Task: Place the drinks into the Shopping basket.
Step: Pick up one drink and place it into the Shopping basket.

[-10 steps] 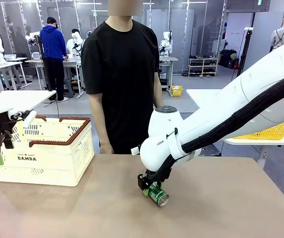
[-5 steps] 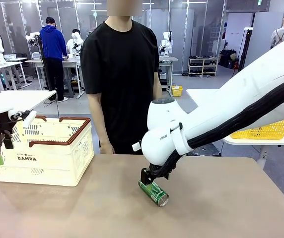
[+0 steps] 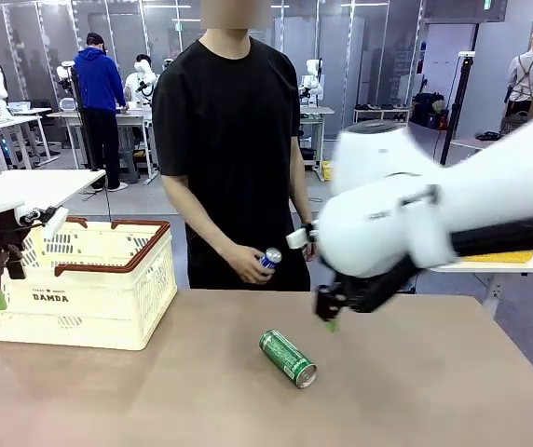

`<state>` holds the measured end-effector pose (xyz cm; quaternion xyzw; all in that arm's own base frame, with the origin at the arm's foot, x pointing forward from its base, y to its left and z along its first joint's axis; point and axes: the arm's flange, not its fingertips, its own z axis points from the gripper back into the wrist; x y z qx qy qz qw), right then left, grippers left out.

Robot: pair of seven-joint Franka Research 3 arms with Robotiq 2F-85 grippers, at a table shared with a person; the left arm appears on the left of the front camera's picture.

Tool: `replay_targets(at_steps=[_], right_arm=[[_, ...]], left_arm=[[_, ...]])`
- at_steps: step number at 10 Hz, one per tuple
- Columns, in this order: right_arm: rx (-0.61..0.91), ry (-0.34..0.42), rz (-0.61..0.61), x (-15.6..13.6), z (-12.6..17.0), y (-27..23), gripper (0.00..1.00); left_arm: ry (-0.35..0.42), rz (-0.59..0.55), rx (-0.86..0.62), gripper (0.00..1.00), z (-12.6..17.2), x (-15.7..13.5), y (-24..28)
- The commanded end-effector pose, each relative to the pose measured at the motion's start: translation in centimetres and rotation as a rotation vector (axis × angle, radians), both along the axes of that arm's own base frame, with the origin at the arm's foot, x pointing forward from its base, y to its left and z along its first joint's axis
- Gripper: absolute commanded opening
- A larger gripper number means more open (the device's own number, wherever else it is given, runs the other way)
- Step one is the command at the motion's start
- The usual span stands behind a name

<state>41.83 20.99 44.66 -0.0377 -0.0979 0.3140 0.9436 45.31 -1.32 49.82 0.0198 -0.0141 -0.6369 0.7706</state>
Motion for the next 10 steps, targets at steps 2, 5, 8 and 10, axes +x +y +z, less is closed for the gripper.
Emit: replay_targets(at_steps=[2,5,8,10], right_arm=[[0.043,-0.038,-0.076,-5.3,1.8,-9.4,0.94],[0.039,-0.038,-0.096,-7.6,1.2,-15.0,0.94],[0.044,-0.037,-0.104,-8.1,-0.2,-16.9,0.94],[0.051,-0.033,-0.125,-6.5,2.0,-16.3,0.94]], left_arm=[[0.005,0.018,0.014,1.0,0.4,-0.1,-0.1],[0.005,0.018,0.014,1.0,0.4,-0.1,-0.1],[0.005,0.018,0.014,1.0,0.4,-0.1,-0.1],[0.005,0.018,0.014,1.0,0.4,-0.1,-0.1]])
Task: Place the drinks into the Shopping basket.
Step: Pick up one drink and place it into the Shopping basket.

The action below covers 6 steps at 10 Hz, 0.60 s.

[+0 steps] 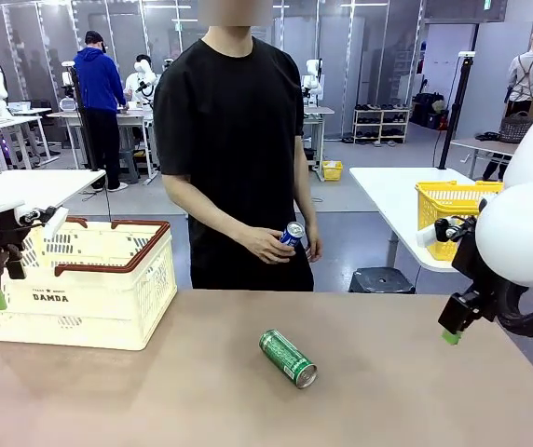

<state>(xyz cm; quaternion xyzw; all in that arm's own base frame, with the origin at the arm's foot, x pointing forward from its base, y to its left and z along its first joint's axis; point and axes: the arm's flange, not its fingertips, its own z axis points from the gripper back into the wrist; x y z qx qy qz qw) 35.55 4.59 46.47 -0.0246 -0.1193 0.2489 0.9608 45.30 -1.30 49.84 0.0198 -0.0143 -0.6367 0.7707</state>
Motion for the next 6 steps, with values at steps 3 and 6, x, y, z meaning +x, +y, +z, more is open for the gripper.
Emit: replay_targets(at_steps=[3,6], right_arm=[[-0.001,0.001,0.005,-0.2,0.2,0.1,0.94],[-0.001,0.001,0.005,-0.2,0.2,0.1,0.94]], left_arm=[[-0.022,-0.052,-0.023,1.0,0.6,0.3,-0.9],[-0.082,-0.227,-0.069,1.0,2.5,0.6,-6.6]])
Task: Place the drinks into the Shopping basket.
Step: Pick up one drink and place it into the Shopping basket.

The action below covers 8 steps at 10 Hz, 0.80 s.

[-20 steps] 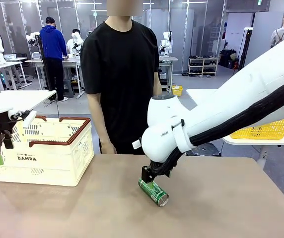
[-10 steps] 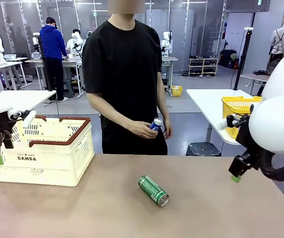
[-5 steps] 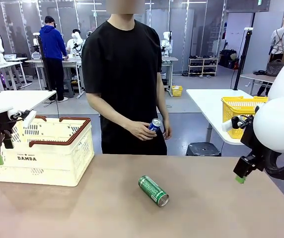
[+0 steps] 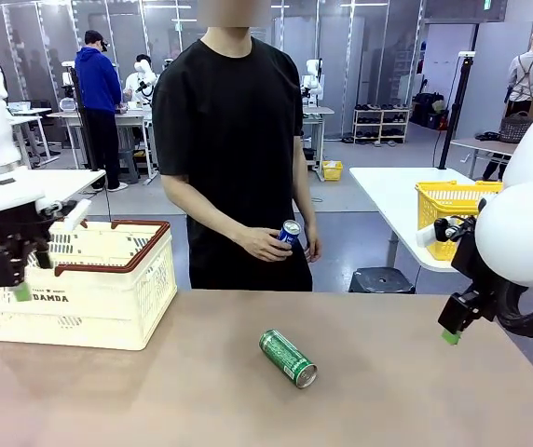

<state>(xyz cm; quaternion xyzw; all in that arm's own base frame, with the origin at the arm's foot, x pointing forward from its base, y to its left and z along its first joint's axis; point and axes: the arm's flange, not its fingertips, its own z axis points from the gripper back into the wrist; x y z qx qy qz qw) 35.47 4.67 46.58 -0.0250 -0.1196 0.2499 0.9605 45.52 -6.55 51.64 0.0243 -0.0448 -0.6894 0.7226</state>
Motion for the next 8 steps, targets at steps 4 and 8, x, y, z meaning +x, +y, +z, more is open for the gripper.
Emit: replay_targets(at_steps=[4,8], right_arm=[[0.0,0.002,0.003,-0.2,0.1,0.1,0.94],[0.0,0.002,0.003,-0.2,0.1,0.1,0.94]], left_arm=[[-0.053,-0.356,-0.08,1.0,1.0,2.1,-14.7],[-0.046,-0.557,-0.078,1.0,-1.9,3.1,-24.8]])
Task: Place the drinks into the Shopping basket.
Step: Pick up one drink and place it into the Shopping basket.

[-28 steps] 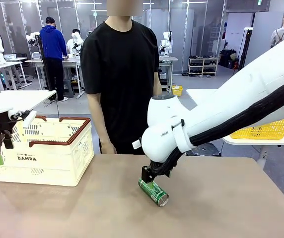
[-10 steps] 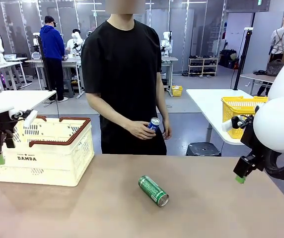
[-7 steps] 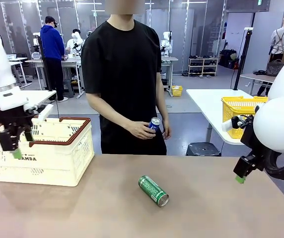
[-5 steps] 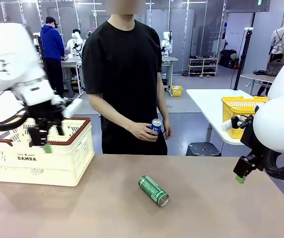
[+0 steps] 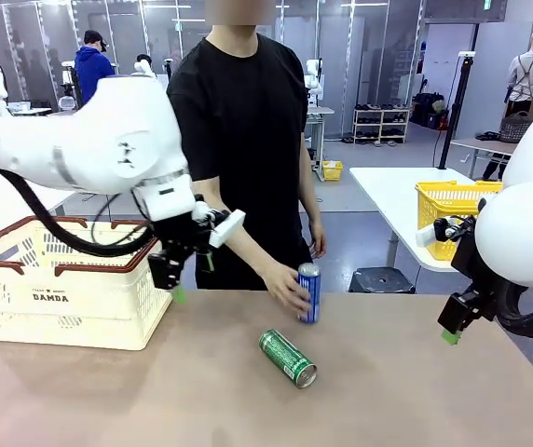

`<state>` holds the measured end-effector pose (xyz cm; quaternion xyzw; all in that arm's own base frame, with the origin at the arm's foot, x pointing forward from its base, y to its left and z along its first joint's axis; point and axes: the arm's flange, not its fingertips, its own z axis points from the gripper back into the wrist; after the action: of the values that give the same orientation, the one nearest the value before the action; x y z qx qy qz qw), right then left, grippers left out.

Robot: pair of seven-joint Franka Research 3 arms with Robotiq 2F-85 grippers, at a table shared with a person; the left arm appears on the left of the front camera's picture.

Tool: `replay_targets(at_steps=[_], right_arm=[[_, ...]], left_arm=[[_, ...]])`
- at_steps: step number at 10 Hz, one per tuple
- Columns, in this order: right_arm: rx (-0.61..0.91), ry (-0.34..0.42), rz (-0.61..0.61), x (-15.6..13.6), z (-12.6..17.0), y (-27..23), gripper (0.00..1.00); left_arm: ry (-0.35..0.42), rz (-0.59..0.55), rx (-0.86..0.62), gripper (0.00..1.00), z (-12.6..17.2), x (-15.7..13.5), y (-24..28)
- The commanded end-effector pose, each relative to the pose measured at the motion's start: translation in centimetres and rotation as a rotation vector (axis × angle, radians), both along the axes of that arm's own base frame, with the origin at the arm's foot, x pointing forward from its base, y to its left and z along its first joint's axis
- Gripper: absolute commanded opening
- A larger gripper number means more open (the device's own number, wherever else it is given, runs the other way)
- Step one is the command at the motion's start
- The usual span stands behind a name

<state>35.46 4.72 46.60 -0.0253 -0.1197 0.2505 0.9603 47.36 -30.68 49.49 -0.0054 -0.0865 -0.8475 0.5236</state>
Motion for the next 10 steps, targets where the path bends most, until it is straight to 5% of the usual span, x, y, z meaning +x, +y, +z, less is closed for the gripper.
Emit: replay_targets(at_steps=[1,5,10], right_arm=[[0.001,0.002,0.002,-0.1,0.1,0.0,0.94],[0.001,0.002,0.002,-0.1,0.1,0.0,0.94],[0.001,0.002,0.002,-0.1,0.1,0.0,0.94]], left_arm=[[-0.016,-0.077,-0.003,1.0,-0.4,1.5,-2.8],[-0.009,-0.122,0.014,1.0,-0.8,0.8,-4.6],[-0.056,-0.02,0.018,1.0,-0.1,-1.4,7.2]])
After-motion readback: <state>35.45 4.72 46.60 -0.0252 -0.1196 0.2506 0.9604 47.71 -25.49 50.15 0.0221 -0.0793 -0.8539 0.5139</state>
